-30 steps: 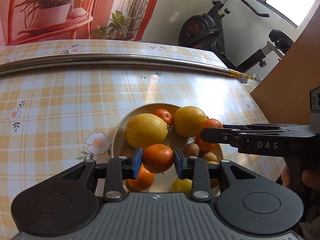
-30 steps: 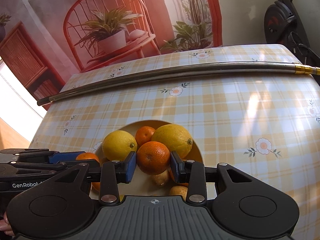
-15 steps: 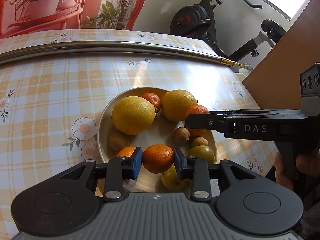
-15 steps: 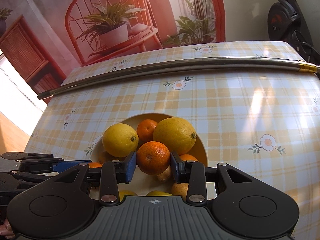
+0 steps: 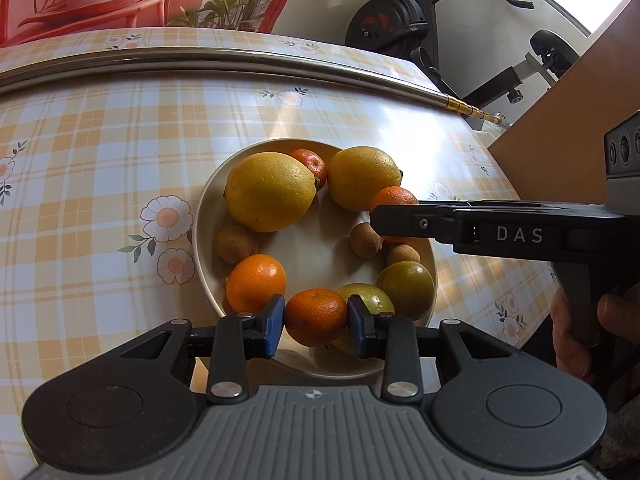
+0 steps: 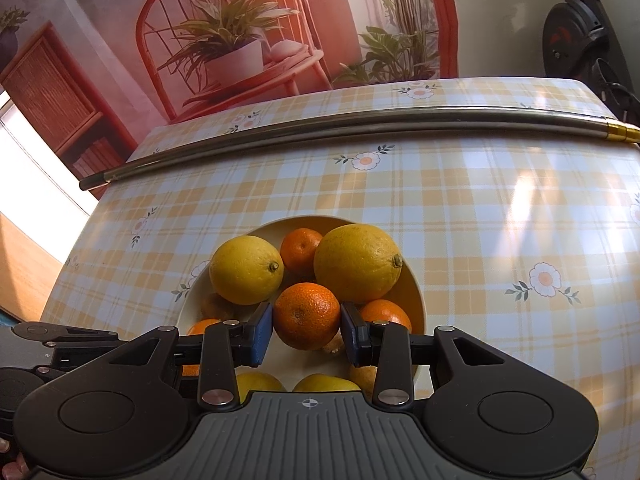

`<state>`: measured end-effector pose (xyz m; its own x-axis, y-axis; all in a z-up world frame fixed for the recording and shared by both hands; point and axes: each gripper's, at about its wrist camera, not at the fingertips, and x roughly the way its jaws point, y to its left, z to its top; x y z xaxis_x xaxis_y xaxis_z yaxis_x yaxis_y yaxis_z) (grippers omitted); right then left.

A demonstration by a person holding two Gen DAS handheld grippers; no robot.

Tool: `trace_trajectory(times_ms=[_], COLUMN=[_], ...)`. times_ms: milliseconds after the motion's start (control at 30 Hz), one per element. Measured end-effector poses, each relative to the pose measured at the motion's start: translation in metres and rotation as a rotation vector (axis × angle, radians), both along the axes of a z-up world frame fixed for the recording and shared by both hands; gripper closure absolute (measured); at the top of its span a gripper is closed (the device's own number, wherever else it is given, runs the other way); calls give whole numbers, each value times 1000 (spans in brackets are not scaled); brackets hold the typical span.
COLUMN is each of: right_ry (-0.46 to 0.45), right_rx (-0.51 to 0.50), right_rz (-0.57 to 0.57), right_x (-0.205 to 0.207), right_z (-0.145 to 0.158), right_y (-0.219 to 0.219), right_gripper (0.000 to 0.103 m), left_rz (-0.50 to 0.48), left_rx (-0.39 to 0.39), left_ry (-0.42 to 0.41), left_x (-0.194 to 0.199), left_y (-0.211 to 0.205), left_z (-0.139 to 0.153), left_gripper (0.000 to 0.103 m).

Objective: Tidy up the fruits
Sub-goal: 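Lower both mandarins into the plate and open both grippers, then withdraw both open grippers from the plate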

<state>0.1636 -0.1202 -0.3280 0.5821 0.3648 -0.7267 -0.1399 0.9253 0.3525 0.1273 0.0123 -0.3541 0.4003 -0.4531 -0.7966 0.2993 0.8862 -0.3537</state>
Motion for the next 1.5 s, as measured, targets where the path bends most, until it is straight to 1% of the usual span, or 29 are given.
trace_trajectory(times_ms=[500, 700, 767, 1000, 1067, 1133, 1300, 1400, 1500], right_ry=[25, 26, 26, 30, 30, 31, 35, 51, 71], right_rx=[-8, -9, -9, -8, -10, -10, -34, -54, -57], right_rz=[41, 40, 41, 40, 41, 42, 65, 79, 91], right_x=[2, 1, 1, 2, 2, 2, 6, 11, 16], right_z=[-8, -8, -8, -9, -9, -9, -9, -10, -11], right_y=[10, 10, 10, 9, 9, 9, 17, 25, 32], right_gripper=[69, 69, 69, 69, 69, 69, 69, 69, 69], left_rz=[12, 15, 15, 30, 39, 56, 113, 147, 175], left_rx=[-17, -23, -27, -24, -12, 15, 103, 129, 130], left_ry=[10, 17, 14, -21, -45, -80, -143, -154, -148], left_x=[0, 0, 0, -1, 0, 2, 10, 14, 15], left_y=[3, 4, 5, 10, 13, 17, 31, 40, 49], left_z=[-2, -1, 0, 11, 16, 23, 34, 37, 38], left_gripper=[67, 64, 62, 62, 60, 54, 50, 48, 48])
